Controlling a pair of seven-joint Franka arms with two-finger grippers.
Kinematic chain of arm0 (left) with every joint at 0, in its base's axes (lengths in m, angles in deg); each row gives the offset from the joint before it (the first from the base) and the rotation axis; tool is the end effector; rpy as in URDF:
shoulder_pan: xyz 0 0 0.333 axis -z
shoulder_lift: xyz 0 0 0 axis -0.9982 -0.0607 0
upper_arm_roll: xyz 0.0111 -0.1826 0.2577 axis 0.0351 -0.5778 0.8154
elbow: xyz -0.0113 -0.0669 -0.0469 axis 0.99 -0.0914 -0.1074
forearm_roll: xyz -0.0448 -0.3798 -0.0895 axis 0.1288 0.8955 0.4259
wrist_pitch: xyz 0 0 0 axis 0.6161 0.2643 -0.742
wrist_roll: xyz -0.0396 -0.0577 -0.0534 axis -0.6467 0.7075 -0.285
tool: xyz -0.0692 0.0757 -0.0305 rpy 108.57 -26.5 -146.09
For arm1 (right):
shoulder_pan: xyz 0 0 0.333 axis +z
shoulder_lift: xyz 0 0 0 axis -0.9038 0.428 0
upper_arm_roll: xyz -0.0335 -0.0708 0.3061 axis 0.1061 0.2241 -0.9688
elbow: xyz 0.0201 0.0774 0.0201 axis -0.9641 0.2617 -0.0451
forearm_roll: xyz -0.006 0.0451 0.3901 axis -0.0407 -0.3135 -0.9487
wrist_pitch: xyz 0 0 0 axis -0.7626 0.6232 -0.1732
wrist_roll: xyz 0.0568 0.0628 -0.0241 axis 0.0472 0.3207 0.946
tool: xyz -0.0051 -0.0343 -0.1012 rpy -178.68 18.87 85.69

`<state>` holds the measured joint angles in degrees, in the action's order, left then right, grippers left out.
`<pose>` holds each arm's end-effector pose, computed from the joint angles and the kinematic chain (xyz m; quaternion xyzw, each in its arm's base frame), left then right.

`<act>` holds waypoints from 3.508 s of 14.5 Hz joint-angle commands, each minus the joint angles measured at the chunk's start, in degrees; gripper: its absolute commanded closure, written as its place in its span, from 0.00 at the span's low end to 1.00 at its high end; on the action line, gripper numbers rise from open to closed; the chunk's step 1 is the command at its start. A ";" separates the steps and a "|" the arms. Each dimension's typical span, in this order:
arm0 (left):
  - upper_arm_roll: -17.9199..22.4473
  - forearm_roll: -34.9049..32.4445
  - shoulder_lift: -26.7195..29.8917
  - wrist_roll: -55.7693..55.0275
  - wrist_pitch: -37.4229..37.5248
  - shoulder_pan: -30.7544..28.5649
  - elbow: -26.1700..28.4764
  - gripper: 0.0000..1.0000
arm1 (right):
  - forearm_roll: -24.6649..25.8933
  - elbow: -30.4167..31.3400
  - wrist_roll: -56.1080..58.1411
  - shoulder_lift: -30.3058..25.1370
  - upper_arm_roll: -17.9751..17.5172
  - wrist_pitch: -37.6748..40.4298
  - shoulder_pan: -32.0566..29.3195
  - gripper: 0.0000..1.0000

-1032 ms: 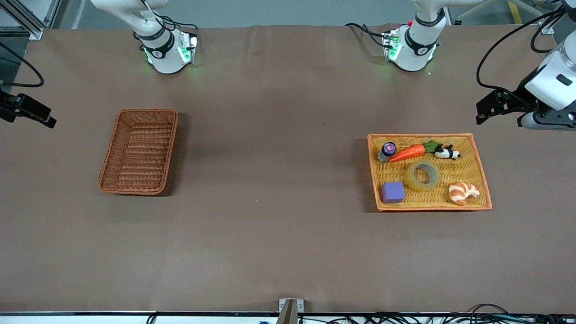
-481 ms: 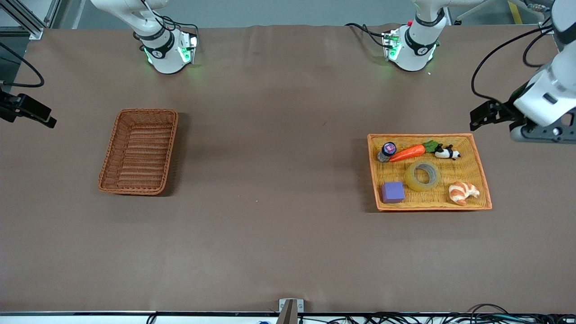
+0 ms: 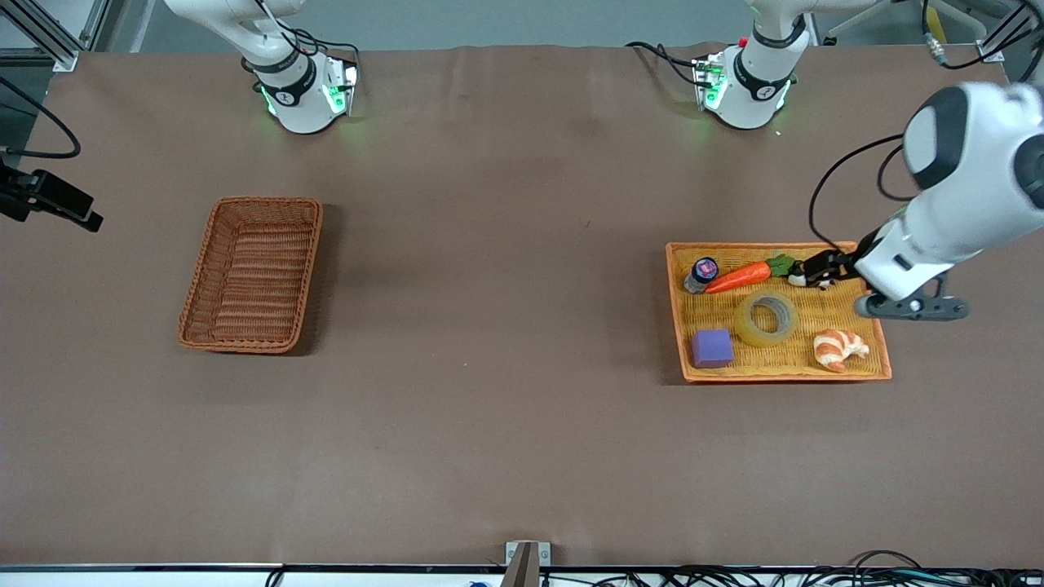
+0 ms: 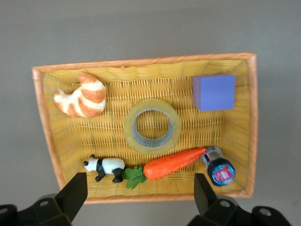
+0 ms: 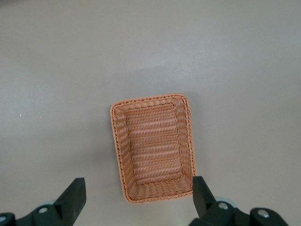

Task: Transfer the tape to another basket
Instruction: 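Reach the left gripper down over the yellow tape roll in the tray, then close the left gripper on the rim of the yellow tape roll, then lift the tape roll with the left gripper toward the table middle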

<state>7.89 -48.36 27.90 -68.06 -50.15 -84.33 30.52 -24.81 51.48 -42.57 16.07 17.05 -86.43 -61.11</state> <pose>0.5785 -0.0498 0.4127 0.9989 -0.0346 -0.0323 0.0008 0.5561 -0.0287 0.6518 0.9966 -0.0825 0.0026 0.0035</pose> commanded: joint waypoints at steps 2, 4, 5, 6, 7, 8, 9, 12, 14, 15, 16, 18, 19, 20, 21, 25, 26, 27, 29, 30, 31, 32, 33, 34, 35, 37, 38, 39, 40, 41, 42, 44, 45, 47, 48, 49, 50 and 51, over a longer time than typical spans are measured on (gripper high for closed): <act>1.04 0.16 -7.10 -0.36 -7.75 -0.17 2.47 0.00 | -0.83 0.43 0.28 -0.40 -0.25 0.25 -0.48 0.00; 2.27 0.16 -10.54 -0.36 -11.71 -0.17 2.65 0.00 | -0.83 0.43 0.28 -0.40 -0.25 0.16 -0.56 0.00; 2.62 0.16 -11.77 -0.36 -11.98 -0.17 2.65 0.00 | -0.83 0.43 0.28 -0.40 -0.25 0.16 -0.56 0.00; 2.72 0.16 -13.09 -0.36 -12.25 -0.17 2.56 0.00 | -0.83 0.43 0.28 -0.31 -0.25 0.16 -0.48 0.00; 2.80 0.16 -14.23 -0.36 -13.21 -0.26 2.65 0.00 | -0.83 0.43 0.28 -0.31 -0.25 0.16 -0.48 0.00; 2.80 0.16 -15.63 -0.36 -14.00 -0.26 2.65 0.00 | -0.83 0.43 0.28 -0.31 -0.25 0.16 -0.56 0.00; 2.80 0.16 -16.87 -0.45 -15.05 -0.26 2.74 0.00 | -0.83 0.43 0.28 -0.31 -0.25 0.16 -0.56 0.00; 2.89 0.16 -18.98 -0.45 -17.60 -0.34 3.97 0.00 | -0.83 0.43 0.28 -0.22 -0.25 0.25 -0.56 0.00; 3.07 0.16 -19.69 -0.45 -17.70 -0.34 4.06 0.15 | -0.83 0.43 0.28 -0.22 -0.25 0.16 -0.48 0.00; 3.24 0.16 -19.52 -0.45 -17.79 -0.43 4.58 0.45 | -0.83 0.43 0.28 -0.22 -0.25 0.16 -0.48 0.00; 3.42 0.16 -19.25 0.60 -17.79 -0.87 5.02 0.70 | -0.83 0.43 0.28 -0.22 -0.25 0.16 -0.56 0.00; 3.42 0.16 -18.99 0.61 -17.79 -1.40 5.63 0.83 | -0.83 0.43 0.28 -0.14 -0.25 0.16 -0.56 0.00; 3.51 0.16 -18.73 0.61 -17.79 -1.49 6.07 0.93 | -0.83 0.43 0.28 -0.14 -0.25 0.25 -0.56 0.00; 3.51 0.16 -18.46 0.61 -17.70 -1.49 6.43 1.00 | -0.83 0.43 0.28 -0.14 -0.25 0.25 -0.56 0.00; 3.51 0.16 -17.50 -0.09 -17.52 -1.49 6.78 1.00 | -0.83 0.43 0.28 -0.14 -0.25 0.25 -0.56 0.00; 3.07 0.08 -9.60 -0.53 -9.72 -0.87 4.86 1.00 | -0.83 0.43 0.28 -0.22 -0.25 0.25 -0.56 0.00; 2.55 0.08 -7.23 -0.45 -7.70 -0.70 3.98 1.00 | -0.83 0.43 0.28 -0.14 -0.25 0.25 -0.56 0.00; 0.89 0.08 -5.64 -0.10 -5.94 -0.78 1.97 1.00 | -0.83 0.43 0.28 -0.22 -0.25 0.25 -0.56 0.00; -3.68 0.08 -5.89 -0.54 -1.29 -0.70 -3.91 0.98 | -0.83 0.43 0.28 -0.14 -0.25 0.16 -0.56 0.00; -6.14 0.08 -6.59 -0.54 1.78 -0.35 -7.07 0.97 | -0.83 0.43 0.28 -0.14 -0.25 0.16 -0.56 0.00; -8.94 0.08 -7.90 -0.54 3.47 -0.08 -9.45 0.96 | -0.83 0.43 0.28 -0.14 -0.25 0.16 -0.56 0.00; -11.93 0.08 -9.39 -0.97 4.53 0.44 -11.65 0.96 | -0.83 0.43 0.28 -0.14 -0.25 0.25 -0.65 0.00; -14.14 -0.01 -10.36 -3.41 4.71 1.06 -12.55 0.96 | -0.83 0.43 0.28 -0.14 -0.25 0.25 -0.74 0.00; -16.51 -0.53 -11.24 -7.44 4.80 2.11 -13.08 0.97 | -0.83 0.43 0.28 -0.14 -0.17 0.25 -0.74 0.00; -18.53 -1.67 -13.34 -11.66 4.80 3.25 -15.17 0.97 | -0.83 0.43 0.28 -0.14 -0.16 0.25 -0.57 0.00; -23.45 -4.31 -18.61 -20.18 4.98 5.10 -18.34 0.97 | -0.83 0.43 0.28 -0.05 -0.16 0.16 -0.39 0.00; -25.82 -5.89 -22.29 -23.96 4.98 6.24 -20.88 0.96 | -0.83 0.43 0.28 -0.05 -0.16 0.07 -0.39 0.00; -27.68 -8.16 -26.42 -28.88 4.98 8.42 -24.56 0.96 | -0.83 0.43 0.28 -0.05 -0.16 -0.02 -0.48 0.00; -28.13 -10.19 -29.85 -32.93 4.98 11.14 -27.47 0.96 | -0.83 0.43 0.28 -0.05 -0.16 0.07 -0.56 0.00; -28.05 -11.34 -33.02 -36.19 4.98 14.39 -30.80 0.96 | -0.83 0.43 0.36 -0.05 -0.16 0.16 -0.65 0.00; -27.61 -11.61 -36.36 -38.66 4.89 17.99 -34.32 0.95 | -0.83 0.43 0.36 -0.05 -0.16 0.16 -0.65 0.00; -27.52 -11.61 -41.64 -39.47 3.58 22.31 -40.21 0.93 | -0.83 0.43 0.36 -0.05 -0.16 -0.02 -0.57 0.00; -26.56 -11.61 -44.10 -39.73 2.53 25.38 -43.11 0.92 | -0.83 0.43 0.36 -0.05 -0.16 -0.02 -0.56 0.00; -22.35 -11.53 -46.75 -39.82 -1.94 31.00 -44.81 0.87 | -0.83 0.43 0.36 -0.05 -0.16 -0.02 -0.56 0.00; -20.16 -11.35 -47.11 -39.65 -2.40 33.03 -44.81 0.87 | -0.83 0.43 0.36 -0.05 -0.16 -0.10 -0.65 0.00; -19.79 -11.26 -47.29 -39.56 -2.58 33.49 -44.81 0.85 | -0.83 0.43 0.36 -0.05 -0.16 -0.10 -0.65 0.00; -19.52 -11.35 -47.46 -39.39 -3.02 33.49 -44.81 0.81 | -0.91 0.43 0.36 0.04 -0.16 -0.19 -0.65 0.00; -19.35 -11.35 -48.07 -39.64 -3.80 33.58 -44.81 0.71 | -0.92 0.43 0.28 0.04 -0.16 -0.37 -0.57 0.00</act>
<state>-11.92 -58.93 -19.35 -107.57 -53.95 -50.71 -11.89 -24.81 51.53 -42.57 16.28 17.12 -86.40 -61.16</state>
